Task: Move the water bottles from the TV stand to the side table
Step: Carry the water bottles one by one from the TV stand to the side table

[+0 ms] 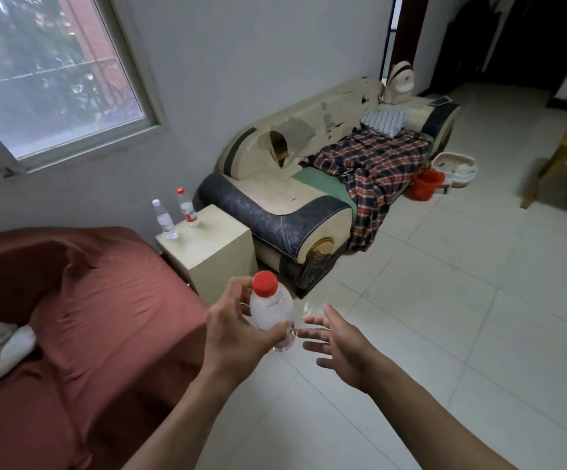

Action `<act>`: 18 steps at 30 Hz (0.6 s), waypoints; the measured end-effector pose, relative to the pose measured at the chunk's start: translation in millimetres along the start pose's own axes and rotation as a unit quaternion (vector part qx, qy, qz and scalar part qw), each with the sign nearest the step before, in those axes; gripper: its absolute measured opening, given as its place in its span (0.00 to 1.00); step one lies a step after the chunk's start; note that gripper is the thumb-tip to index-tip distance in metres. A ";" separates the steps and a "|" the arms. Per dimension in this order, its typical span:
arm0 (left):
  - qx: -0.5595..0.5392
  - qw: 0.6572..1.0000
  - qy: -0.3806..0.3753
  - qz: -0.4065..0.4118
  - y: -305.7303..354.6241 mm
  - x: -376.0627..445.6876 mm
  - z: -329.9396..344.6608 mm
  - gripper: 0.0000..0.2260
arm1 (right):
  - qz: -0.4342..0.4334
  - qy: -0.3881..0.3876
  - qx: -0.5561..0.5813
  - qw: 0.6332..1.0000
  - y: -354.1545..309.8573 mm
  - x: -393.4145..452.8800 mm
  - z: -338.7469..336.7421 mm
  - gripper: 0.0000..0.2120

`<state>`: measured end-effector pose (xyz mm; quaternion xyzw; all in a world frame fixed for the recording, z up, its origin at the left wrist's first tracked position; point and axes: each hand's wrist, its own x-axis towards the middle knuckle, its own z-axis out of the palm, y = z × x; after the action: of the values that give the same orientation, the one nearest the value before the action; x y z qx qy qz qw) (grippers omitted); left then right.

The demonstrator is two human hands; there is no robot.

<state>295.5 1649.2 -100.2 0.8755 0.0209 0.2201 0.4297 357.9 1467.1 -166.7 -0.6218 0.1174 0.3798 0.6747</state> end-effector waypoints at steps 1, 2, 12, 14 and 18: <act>-0.003 1.000 0.001 -0.004 -4.0 10.8 3.3 0.28 | 0.003 0.001 0.001 1.000 -7.4 9.8 -1.9 0.28; -0.008 1.000 0.000 -0.010 -8.9 21.4 6.5 0.29 | 0.008 0.001 0.002 1.000 -13.9 19.5 -3.3 0.28; -0.055 0.998 0.007 -0.032 -83.6 143.3 29.0 0.28 | 0.022 0.039 -0.017 0.999 -94.7 134.5 11.3 0.29; -0.069 0.997 0.011 -0.029 -97.0 170.6 27.4 0.28 | 0.019 0.045 -0.023 0.999 -116.4 153.5 18.5 0.29; -0.091 0.995 0.014 -0.024 -127.1 231.5 18.1 0.29 | 0.016 0.059 -0.032 0.998 -164.1 200.2 38.8 0.29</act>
<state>531.1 1768.0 -121.6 0.8285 0.0280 0.2231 0.5128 590.7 1586.6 -162.2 -0.6622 0.1546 0.3567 0.6406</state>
